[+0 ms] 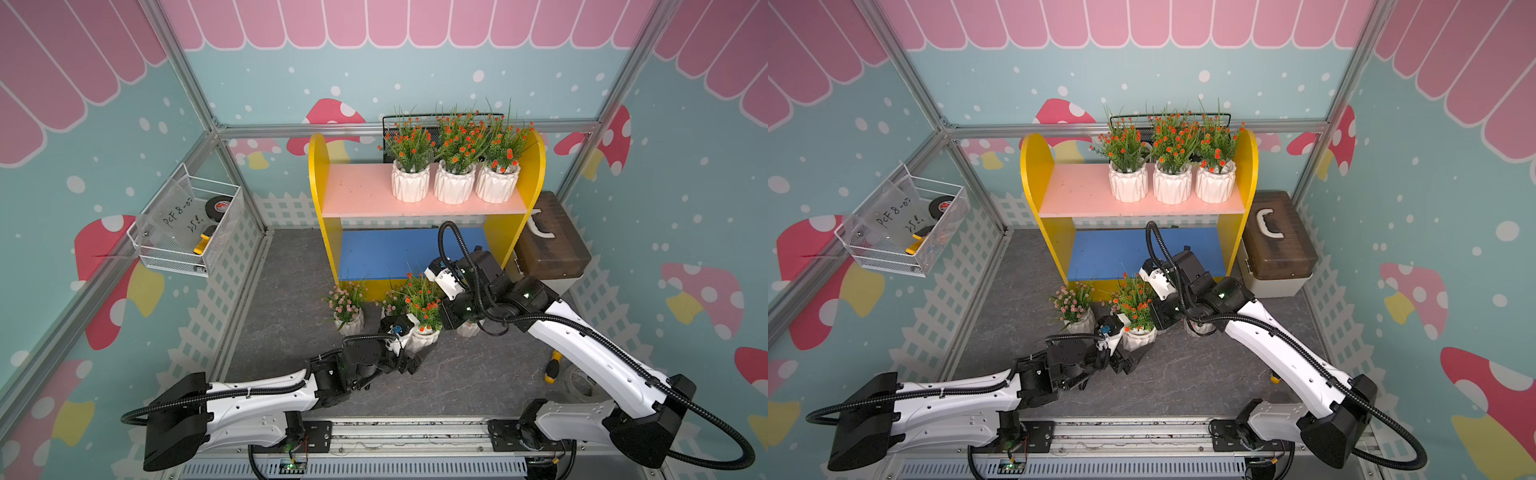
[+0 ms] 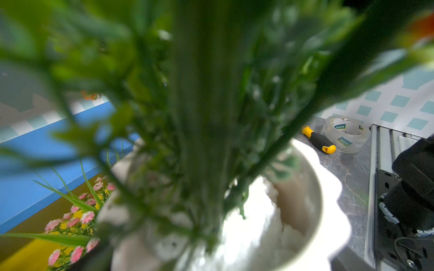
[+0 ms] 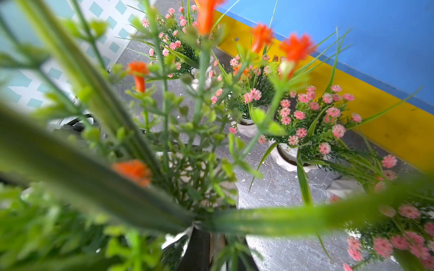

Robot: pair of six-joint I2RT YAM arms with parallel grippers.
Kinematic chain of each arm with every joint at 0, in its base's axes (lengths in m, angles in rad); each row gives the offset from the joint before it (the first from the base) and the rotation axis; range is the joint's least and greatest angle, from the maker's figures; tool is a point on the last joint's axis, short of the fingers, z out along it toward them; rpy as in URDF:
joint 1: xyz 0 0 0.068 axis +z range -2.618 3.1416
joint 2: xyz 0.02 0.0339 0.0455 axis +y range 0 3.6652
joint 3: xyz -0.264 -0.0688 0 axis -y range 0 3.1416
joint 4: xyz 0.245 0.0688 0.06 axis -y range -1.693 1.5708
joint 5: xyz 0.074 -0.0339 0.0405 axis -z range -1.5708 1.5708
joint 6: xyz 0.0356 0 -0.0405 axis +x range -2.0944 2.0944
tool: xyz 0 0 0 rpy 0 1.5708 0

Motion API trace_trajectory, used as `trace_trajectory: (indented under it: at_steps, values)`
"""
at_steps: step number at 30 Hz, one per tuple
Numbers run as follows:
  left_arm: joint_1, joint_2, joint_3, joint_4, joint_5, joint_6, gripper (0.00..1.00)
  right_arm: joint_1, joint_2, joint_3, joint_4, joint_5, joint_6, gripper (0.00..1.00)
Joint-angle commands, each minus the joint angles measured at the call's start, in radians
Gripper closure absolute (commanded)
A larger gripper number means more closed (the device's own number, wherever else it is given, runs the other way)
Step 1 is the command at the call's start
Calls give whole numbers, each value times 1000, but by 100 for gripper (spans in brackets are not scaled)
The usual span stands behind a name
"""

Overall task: Place the baby's breath potted plants on the rack by color
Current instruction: Place the baby's breath potted plant on the rack.

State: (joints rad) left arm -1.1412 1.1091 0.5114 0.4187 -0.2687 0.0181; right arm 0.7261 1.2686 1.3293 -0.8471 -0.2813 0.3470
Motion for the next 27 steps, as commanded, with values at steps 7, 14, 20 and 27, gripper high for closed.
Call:
trace_trajectory:
  at_steps: [7,14,20,27]
  values:
    - [-3,-33,35,18,-41,-18,26,-40,-59,-15,62,-6,-3,71]
    - [-3,-80,38,-17,-79,-18,27,-115,-123,-35,41,25,-16,64]
    - [-2,-127,91,-128,-128,-28,27,-186,-193,-119,73,34,-14,56]
    - [6,-133,223,-274,-230,-25,27,-214,-283,-300,192,54,33,54]
